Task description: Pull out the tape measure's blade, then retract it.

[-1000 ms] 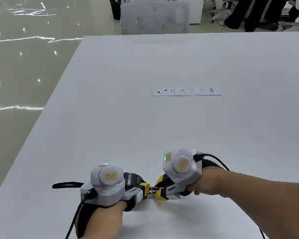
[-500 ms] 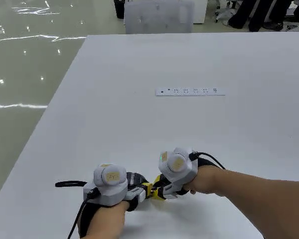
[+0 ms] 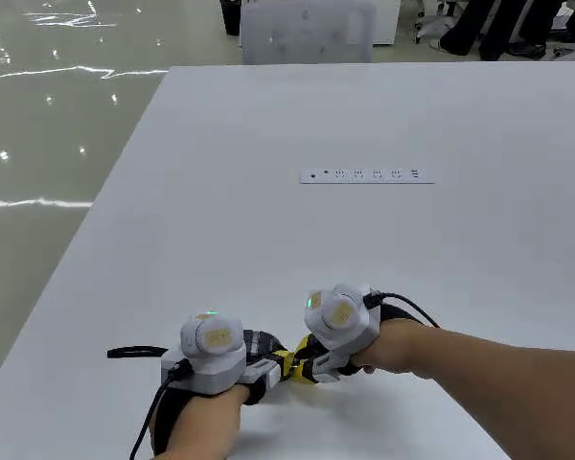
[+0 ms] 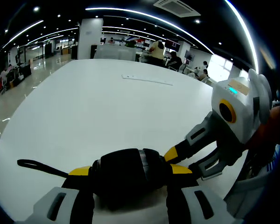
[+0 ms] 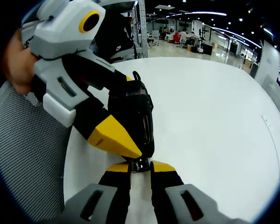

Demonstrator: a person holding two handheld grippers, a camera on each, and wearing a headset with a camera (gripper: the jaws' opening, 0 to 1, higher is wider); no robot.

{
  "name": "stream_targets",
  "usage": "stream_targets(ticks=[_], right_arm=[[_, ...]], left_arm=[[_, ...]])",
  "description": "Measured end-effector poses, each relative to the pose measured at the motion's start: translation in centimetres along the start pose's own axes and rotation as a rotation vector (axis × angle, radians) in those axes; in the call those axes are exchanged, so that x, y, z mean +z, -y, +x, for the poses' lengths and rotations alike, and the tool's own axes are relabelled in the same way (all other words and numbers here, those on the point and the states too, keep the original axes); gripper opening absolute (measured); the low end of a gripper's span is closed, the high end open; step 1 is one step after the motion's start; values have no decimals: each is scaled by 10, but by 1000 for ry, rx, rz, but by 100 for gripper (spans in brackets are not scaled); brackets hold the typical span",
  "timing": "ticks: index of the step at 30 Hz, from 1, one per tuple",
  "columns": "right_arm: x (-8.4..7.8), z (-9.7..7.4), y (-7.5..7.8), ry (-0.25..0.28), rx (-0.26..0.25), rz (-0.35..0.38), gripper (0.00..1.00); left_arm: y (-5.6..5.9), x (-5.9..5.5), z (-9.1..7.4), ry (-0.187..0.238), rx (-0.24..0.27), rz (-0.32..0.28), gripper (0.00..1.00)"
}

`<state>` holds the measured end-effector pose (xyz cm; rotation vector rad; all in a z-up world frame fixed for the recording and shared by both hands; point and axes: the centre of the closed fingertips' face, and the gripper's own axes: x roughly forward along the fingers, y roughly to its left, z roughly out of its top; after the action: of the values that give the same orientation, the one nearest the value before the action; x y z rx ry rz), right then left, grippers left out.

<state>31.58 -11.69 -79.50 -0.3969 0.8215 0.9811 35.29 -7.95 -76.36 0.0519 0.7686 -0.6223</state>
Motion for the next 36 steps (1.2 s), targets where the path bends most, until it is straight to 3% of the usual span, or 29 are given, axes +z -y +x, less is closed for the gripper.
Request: stream_targets(ticks=[13, 21, 28, 30, 31, 32, 36], right_arm=[[2, 1, 0, 0, -3, -26, 14], [2, 1, -1, 18, -13, -5, 14], [0, 2, -1, 24, -33, 25, 15], [-7, 3, -1, -7, -77, 5, 16], [-2, 6, -3, 19, -65, 4, 16], [-3, 6, -1, 14, -71, 17, 16], [-4, 3, 0, 19, -82, 23, 26]], left_arm=[[0, 0, 0, -2, 0, -3, 59], [-1, 0, 0, 10, -8, -11, 60], [0, 3, -6, -35, -56, -29, 59], [1, 10, -8, -3, -69, 11, 58], [1, 12, -9, 3, -68, 6, 57], [-1, 13, -12, 5, -65, 1, 57], [-8, 17, -14, 12, -93, -42, 71]])
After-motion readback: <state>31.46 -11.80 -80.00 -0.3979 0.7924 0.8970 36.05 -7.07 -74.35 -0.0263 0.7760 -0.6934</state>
